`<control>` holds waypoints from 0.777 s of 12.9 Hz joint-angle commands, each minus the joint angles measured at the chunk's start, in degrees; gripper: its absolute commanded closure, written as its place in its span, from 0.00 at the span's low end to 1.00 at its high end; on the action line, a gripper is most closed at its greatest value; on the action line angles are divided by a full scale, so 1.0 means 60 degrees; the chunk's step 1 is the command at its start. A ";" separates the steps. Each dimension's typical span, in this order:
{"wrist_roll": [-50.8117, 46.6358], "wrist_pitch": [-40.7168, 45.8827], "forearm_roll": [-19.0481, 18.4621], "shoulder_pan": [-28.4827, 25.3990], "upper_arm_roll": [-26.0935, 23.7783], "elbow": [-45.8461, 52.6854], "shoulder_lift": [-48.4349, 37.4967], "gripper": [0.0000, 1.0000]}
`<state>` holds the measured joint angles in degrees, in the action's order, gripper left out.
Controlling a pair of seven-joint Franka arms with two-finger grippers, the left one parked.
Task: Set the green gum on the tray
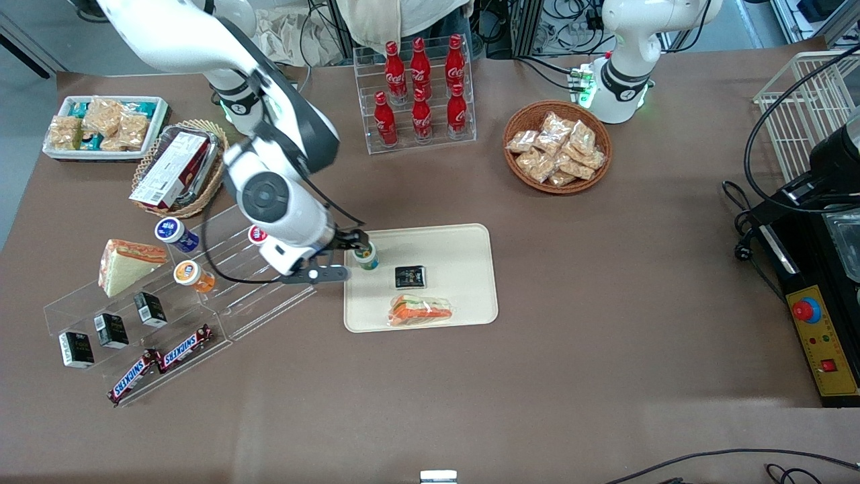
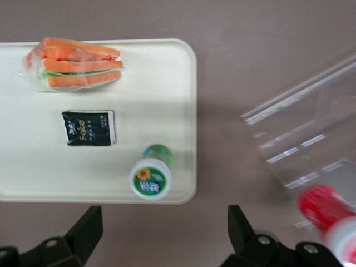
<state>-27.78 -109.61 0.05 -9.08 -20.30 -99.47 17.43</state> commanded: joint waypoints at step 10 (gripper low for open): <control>0.2767 0.2947 0.0738 0.1703 0.2370 0.1051 -0.2479 0.00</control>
<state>-13.17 -93.18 3.29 0.83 -8.85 -93.10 4.15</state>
